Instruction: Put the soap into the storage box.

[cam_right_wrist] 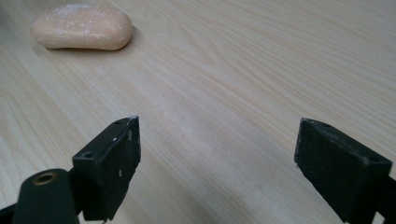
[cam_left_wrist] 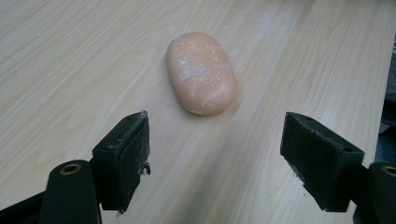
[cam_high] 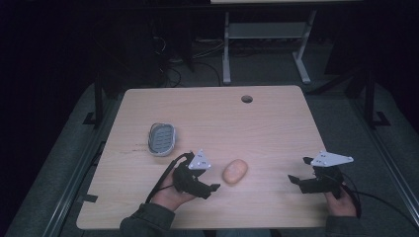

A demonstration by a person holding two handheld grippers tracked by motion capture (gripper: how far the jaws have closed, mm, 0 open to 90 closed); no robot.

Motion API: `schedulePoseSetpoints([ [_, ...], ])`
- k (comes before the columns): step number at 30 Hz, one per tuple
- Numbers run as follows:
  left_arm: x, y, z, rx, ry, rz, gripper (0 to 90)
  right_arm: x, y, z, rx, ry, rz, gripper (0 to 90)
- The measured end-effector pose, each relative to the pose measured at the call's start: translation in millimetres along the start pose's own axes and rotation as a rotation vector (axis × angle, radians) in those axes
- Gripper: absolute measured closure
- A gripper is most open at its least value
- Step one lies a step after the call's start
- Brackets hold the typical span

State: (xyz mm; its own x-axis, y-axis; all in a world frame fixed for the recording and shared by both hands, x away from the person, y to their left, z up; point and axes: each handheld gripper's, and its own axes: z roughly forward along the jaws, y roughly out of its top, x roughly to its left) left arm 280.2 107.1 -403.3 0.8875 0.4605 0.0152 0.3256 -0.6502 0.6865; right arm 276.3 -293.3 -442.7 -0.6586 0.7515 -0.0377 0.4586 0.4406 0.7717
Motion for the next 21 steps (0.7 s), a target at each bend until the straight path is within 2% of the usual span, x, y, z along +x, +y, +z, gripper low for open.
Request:
schedulePoseSetpoints([
  [6, -1.1, 8.8, 9.5, 0.018, -0.016, -0.006, 23.5, -0.7, -0.6, -0.9, -0.008, 0.000, 0.014, 14.0],
  [17, -2.8, 23.7, 24.7, 0.061, -0.033, -0.006, 23.4, -1.5, -0.6, -1.5, -0.009, -0.001, 0.012, 14.0],
  [21, -2.4, 28.5, 32.9, 0.072, -0.042, -0.019, 23.5, -1.8, -0.9, -1.5, -0.007, -0.001, 0.013, 14.0],
])
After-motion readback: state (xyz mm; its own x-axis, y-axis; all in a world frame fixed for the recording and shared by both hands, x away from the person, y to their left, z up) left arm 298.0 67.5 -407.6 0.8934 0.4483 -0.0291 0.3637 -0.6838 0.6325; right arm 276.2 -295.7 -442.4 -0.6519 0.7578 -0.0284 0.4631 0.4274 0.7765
